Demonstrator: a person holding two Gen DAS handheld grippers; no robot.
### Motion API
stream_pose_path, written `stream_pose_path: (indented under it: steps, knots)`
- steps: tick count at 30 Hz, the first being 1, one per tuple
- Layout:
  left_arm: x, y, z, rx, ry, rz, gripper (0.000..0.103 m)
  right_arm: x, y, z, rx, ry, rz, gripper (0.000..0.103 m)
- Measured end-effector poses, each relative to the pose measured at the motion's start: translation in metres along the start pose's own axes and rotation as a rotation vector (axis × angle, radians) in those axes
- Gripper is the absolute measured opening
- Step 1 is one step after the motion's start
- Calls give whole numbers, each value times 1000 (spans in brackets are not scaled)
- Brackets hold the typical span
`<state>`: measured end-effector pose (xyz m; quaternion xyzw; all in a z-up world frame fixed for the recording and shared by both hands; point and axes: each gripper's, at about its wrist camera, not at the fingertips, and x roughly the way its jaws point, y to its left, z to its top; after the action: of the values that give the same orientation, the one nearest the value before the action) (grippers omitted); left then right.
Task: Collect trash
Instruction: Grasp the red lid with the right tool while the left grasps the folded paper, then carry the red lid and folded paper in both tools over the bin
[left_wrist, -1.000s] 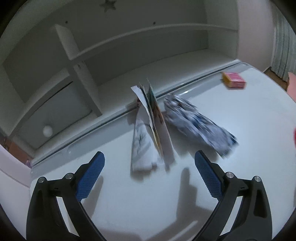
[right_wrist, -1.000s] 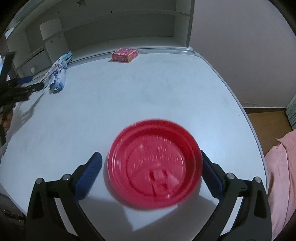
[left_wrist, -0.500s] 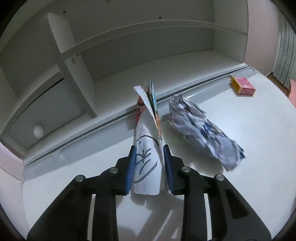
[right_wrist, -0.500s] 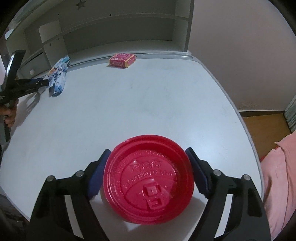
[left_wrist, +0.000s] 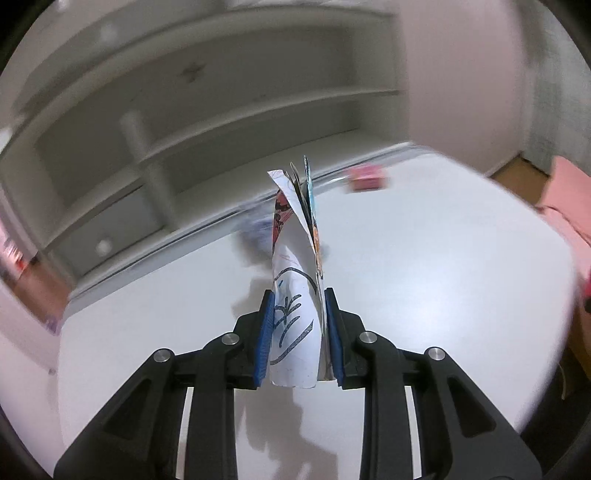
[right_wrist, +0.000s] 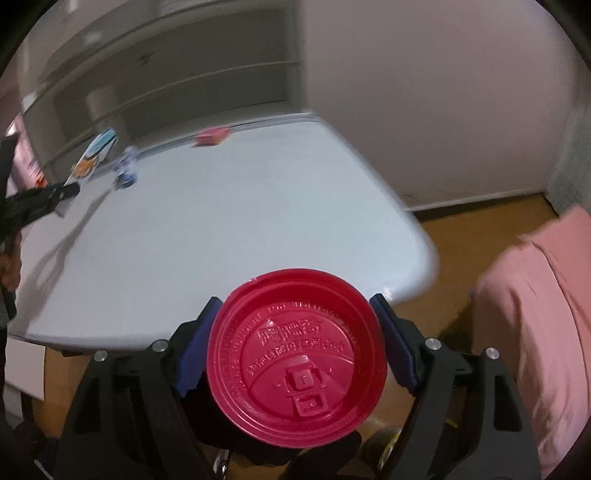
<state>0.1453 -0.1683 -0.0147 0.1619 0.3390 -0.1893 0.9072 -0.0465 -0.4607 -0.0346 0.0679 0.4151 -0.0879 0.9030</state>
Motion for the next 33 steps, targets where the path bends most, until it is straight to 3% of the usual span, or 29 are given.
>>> stream_pose_path:
  steps: [3, 9, 16, 23, 29, 33]
  knots:
    - [-19, -64, 4, 84, -37, -118, 26, -25, -45, -27, 85, -14, -73, 78]
    - [-45, -228, -1, 291, -99, -413, 26, -63, -145, -101, 288, 7, -239, 78]
    - [-56, -404, -58, 453, -51, -713, 26, -76, -236, -203, 504, 79, -373, 79]
    - [-9, -511, -128, 557, 77, -822, 26, -57, -285, -289, 686, 166, -377, 79]
    - [23, -550, -173, 600, 261, -840, 26, -30, -294, -330, 744, 245, -344, 79]
    - [27, -551, -187, 620, 274, -827, 26, -16, -297, -342, 765, 276, -320, 79]
